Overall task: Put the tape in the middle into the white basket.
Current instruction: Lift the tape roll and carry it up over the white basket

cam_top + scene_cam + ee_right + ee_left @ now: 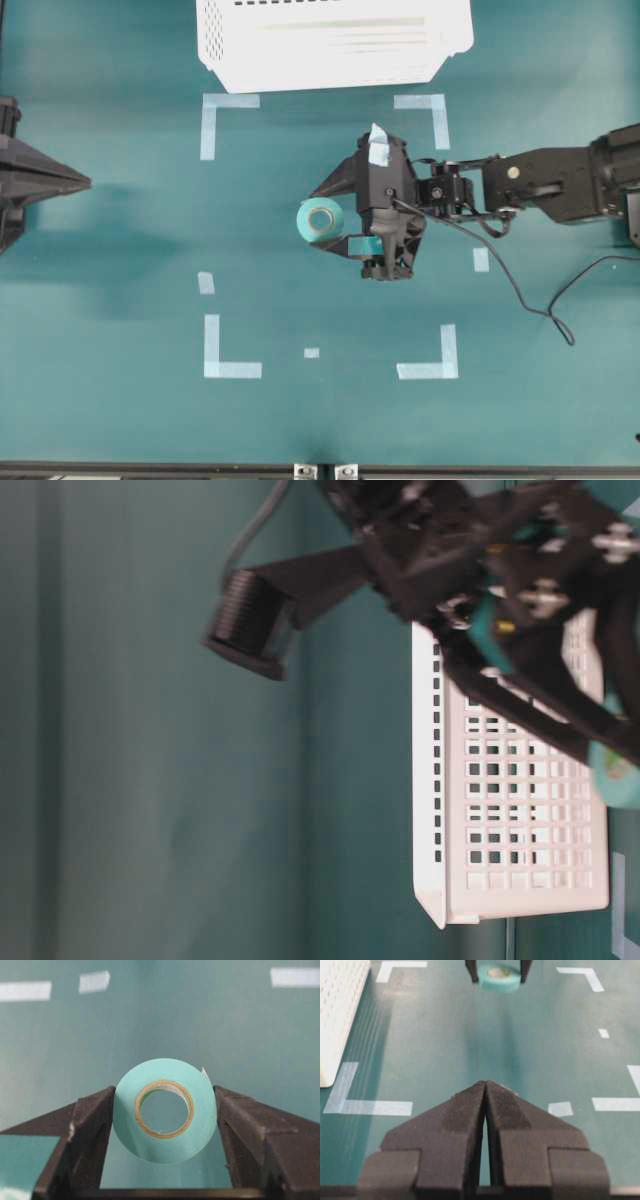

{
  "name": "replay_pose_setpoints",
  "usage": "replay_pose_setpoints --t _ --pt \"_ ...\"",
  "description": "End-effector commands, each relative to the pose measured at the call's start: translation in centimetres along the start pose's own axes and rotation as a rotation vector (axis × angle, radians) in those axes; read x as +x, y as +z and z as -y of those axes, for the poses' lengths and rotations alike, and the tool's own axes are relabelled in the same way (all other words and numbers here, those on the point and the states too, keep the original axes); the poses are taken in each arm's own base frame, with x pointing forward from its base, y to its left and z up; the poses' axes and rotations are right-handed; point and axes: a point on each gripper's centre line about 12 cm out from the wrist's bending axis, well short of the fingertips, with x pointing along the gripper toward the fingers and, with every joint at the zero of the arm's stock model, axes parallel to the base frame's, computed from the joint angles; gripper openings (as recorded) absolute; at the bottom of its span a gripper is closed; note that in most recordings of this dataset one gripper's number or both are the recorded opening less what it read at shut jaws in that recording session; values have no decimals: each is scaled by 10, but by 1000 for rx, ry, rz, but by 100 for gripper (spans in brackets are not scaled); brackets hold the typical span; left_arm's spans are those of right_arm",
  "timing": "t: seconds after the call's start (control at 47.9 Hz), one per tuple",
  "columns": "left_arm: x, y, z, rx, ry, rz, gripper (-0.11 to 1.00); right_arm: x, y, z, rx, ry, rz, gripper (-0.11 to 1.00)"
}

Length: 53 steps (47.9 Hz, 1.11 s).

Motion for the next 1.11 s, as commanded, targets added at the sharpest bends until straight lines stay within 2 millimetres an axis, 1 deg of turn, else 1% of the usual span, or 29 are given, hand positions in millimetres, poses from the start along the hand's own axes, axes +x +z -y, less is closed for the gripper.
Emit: replay_pose_setpoints --t 0.0,0.167,0.313,0.501,0.688,0.897,1.085 --pt "0 5 0 2 3 11 -11 -16 29 0 6 1 64 68" --pt "0 5 0 2 3 12 -11 -32 47 12 24 -24 97 68" --pt "0 4 0 2 3 11 -11 -39 58 23 37 -51 111 68" --pt "1 3 -1 3 8 13 -11 -40 69 33 43 -77 110 68" --pt "0 3 -2 0 15 14 -11 -40 81 33 9 -84 93 68" --pt "1 3 -2 -1 18 15 -11 -40 83 34 5 -87 81 68" --pt "1 3 -3 -1 20 15 -11 -41 88 44 17 -109 90 68"
